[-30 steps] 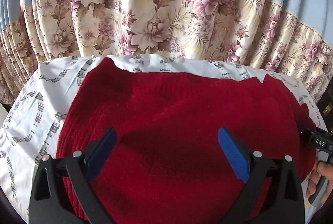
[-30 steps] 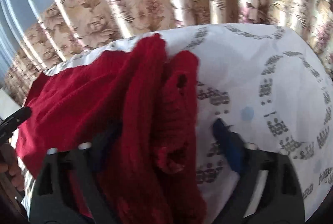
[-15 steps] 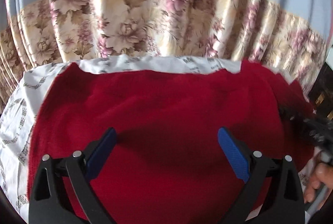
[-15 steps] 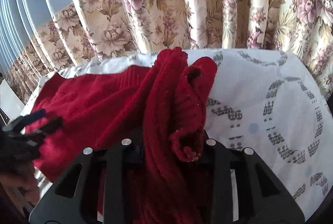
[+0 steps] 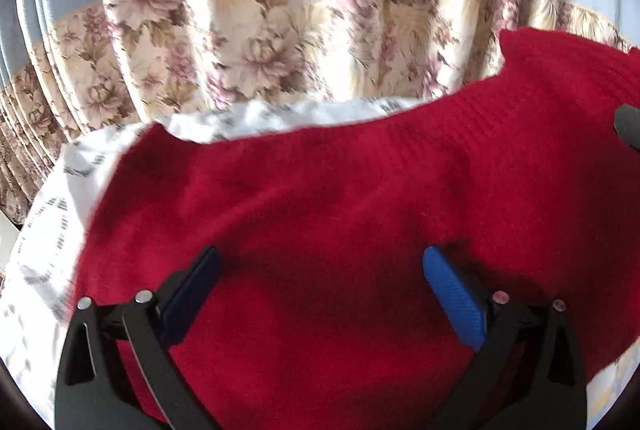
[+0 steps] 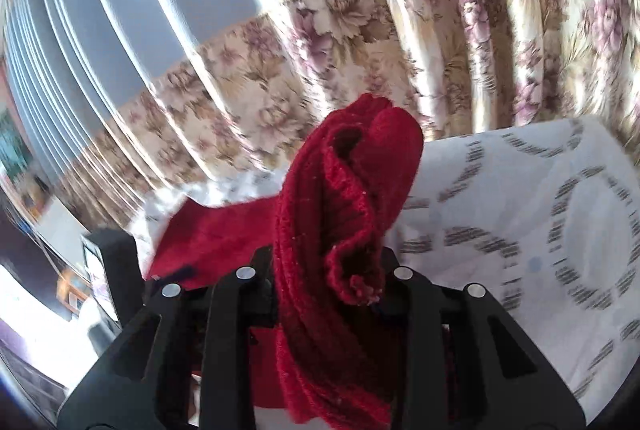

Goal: Fold small clothes

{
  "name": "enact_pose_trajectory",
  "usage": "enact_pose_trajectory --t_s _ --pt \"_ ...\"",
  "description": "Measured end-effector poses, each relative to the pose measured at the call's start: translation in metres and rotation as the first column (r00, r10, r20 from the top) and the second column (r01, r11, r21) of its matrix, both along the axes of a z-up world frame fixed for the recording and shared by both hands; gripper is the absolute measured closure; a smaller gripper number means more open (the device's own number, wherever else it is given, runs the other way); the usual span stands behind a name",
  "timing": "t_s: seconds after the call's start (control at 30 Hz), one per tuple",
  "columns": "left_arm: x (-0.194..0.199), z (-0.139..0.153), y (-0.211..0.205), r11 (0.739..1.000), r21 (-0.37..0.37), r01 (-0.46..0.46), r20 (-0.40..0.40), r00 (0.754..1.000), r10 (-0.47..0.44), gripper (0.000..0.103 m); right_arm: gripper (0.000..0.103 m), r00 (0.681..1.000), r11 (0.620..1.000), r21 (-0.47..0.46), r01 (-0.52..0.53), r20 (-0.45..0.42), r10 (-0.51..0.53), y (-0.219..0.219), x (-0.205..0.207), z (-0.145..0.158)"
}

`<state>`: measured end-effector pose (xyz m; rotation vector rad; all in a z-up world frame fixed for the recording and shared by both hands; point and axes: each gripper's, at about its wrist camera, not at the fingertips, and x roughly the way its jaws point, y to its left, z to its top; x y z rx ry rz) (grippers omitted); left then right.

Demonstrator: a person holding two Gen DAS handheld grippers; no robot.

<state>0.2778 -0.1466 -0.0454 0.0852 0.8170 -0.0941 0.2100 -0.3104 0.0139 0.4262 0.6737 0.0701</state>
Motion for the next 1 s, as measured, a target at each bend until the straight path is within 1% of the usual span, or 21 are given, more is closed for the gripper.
enact_pose_trajectory --t_s 0.07,0.17,0.27,0.3,0.43,0.6,0.67,0.73,0.77,0.8,0.83,0.87,0.9,0.93,0.97,1.0 --pt "0.000 0.010 0.017 1.000 0.006 -0.018 0.014 1.000 0.018 0.001 0.073 1.000 1.000 0.000 0.001 0.005 -0.001 0.011 0.002 0.009" --pt "0.002 0.027 0.056 0.998 0.010 -0.066 0.048 0.997 0.065 0.001 0.073 1.000 1.000 -0.019 -0.005 0.011 0.005 0.039 0.008 0.020" --pt "0.005 0.038 0.091 0.997 -0.007 -0.071 0.046 0.996 0.071 0.001 0.073 1.000 1.000 -0.021 0.003 0.010 -0.003 0.072 0.018 0.021" --pt "0.006 0.042 0.104 0.997 -0.002 -0.079 0.048 0.996 0.079 0.001 0.073 1.000 1.000 -0.013 0.007 0.013 -0.006 0.082 0.021 0.020" --pt "0.004 0.052 0.148 0.993 0.006 -0.114 0.066 0.991 0.113 0.001 0.073 1.000 1.000 0.007 0.019 0.014 -0.019 0.134 0.039 0.006" --pt "0.002 0.052 0.210 0.982 -0.079 -0.170 0.054 0.983 0.174 0.002 0.073 1.000 1.000 0.017 0.025 -0.015 -0.025 0.196 0.066 -0.021" --pt "0.002 0.047 0.224 0.977 -0.104 -0.184 0.044 0.981 0.189 0.002 0.073 0.999 1.000 -0.009 0.018 -0.033 -0.018 0.219 0.074 -0.031" --pt "0.003 0.039 0.236 0.970 -0.130 -0.203 0.019 0.978 0.207 0.002 0.072 0.998 0.996 -0.090 0.027 -0.054 -0.031 0.240 0.080 -0.040" --pt "0.003 0.035 0.240 0.968 -0.147 -0.206 0.007 0.978 0.209 0.002 0.066 0.998 0.993 -0.112 0.029 -0.058 -0.036 0.244 0.080 -0.042" --pt "0.004 0.034 0.242 0.965 -0.165 -0.204 -0.006 0.979 0.206 0.002 0.055 0.997 0.991 -0.132 0.025 -0.064 -0.034 0.247 0.081 -0.044" --pt "0.003 0.034 0.242 0.965 -0.169 -0.203 -0.008 0.979 0.205 0.002 0.046 0.998 0.991 -0.131 0.005 -0.063 -0.014 0.250 0.082 -0.045" --pt "0.003 0.036 0.242 0.965 -0.170 -0.201 -0.005 0.979 0.203 0.002 0.025 0.999 0.995 -0.102 -0.019 -0.051 0.013 0.250 0.080 -0.043" --pt "0.000 0.041 0.240 0.965 -0.177 -0.193 0.008 0.980 0.198 0.002 0.015 0.997 0.996 -0.055 -0.068 -0.038 0.066 0.249 0.076 -0.035" --pt "-0.003 0.044 0.238 0.965 -0.185 -0.186 0.011 0.981 0.192 0.002 0.015 0.996 0.996 -0.048 -0.080 -0.032 0.078 0.245 0.071 -0.027" --pt "-0.004 0.045 0.236 0.965 -0.192 -0.180 0.009 0.983 0.185 0.002 0.011 0.996 0.996 -0.038 -0.086 -0.010 0.086 0.241 0.063 -0.016" --pt "-0.005 0.048 0.233 0.965 -0.202 -0.168 0.009 0.985 0.173 0.002 0.006 0.995 0.995 -0.032 -0.090 0.031 0.091 0.229 0.048 0.000"
